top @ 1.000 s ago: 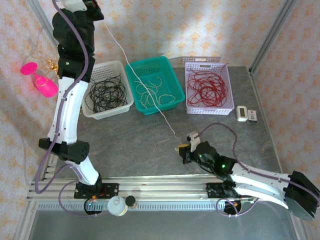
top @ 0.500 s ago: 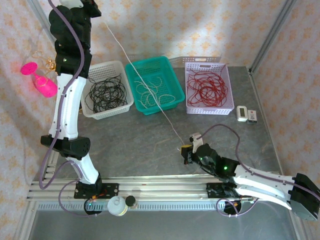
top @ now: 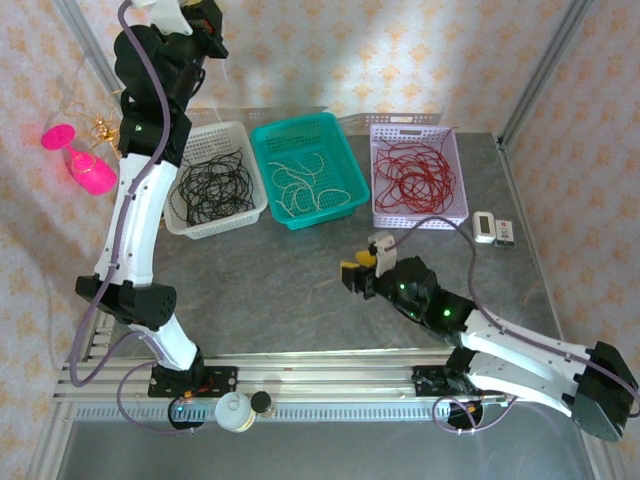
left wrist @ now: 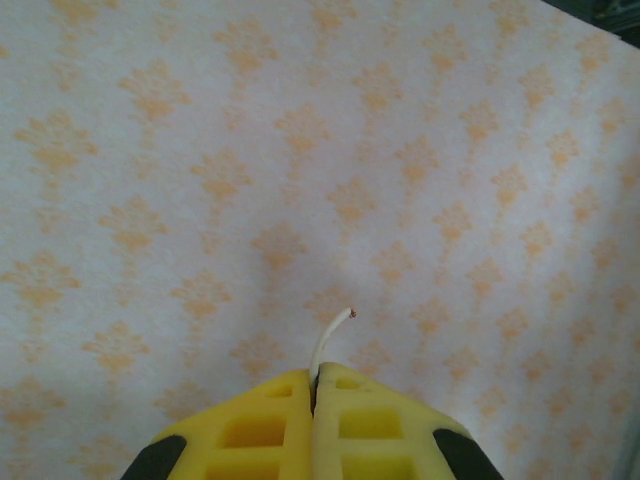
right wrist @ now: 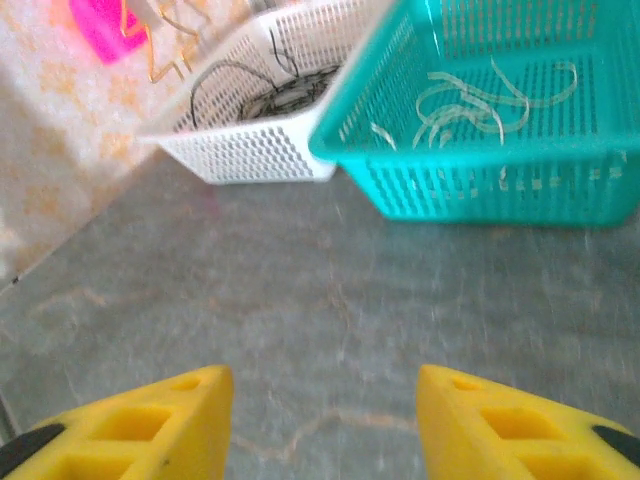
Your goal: Untangle the cables
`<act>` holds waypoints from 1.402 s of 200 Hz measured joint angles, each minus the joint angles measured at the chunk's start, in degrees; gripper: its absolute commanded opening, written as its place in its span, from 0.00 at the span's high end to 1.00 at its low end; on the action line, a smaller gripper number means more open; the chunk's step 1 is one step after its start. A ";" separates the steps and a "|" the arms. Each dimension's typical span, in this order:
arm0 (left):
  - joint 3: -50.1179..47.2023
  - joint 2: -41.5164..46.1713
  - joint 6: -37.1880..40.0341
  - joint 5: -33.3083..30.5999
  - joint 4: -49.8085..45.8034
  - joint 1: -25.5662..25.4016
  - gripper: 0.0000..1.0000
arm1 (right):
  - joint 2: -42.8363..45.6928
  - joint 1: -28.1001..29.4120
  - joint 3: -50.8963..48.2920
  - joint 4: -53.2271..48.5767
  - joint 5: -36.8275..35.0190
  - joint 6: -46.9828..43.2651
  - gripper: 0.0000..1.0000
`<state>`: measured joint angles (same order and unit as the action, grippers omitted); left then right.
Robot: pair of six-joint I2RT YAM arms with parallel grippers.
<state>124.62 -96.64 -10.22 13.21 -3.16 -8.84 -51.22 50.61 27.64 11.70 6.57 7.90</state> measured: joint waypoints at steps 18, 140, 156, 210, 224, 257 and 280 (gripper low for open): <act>-0.35 1.18 -0.55 0.57 0.31 -0.94 1.00 | -4.61 -1.49 4.31 2.71 1.97 -0.68 0.45; 5.86 -8.52 -4.57 -3.41 16.72 -1.64 1.00 | -15.76 -6.43 14.01 4.94 6.78 3.48 0.46; 5.84 -11.19 -5.29 -3.43 16.76 -2.08 1.00 | -14.45 -6.43 13.86 4.35 6.58 3.63 0.46; 5.07 -15.80 -6.86 -3.34 17.64 -4.42 1.00 | -11.80 -6.69 13.49 4.15 6.29 3.63 0.45; 5.07 -16.50 -6.93 -3.34 17.77 -4.87 1.00 | -11.80 -6.69 13.07 4.15 6.29 3.63 0.45; 4.96 -18.01 -7.61 -3.28 17.73 -5.05 1.00 | -11.67 -6.71 11.93 3.98 6.19 3.65 0.45; -1.33 -17.09 -8.00 -3.19 19.08 -5.33 1.00 | -10.95 -7.58 11.37 2.80 5.11 4.31 0.45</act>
<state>123.28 -113.73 -18.22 10.02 15.92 -14.17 -62.17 43.03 39.00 14.50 11.68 12.21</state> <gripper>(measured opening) 0.041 0.548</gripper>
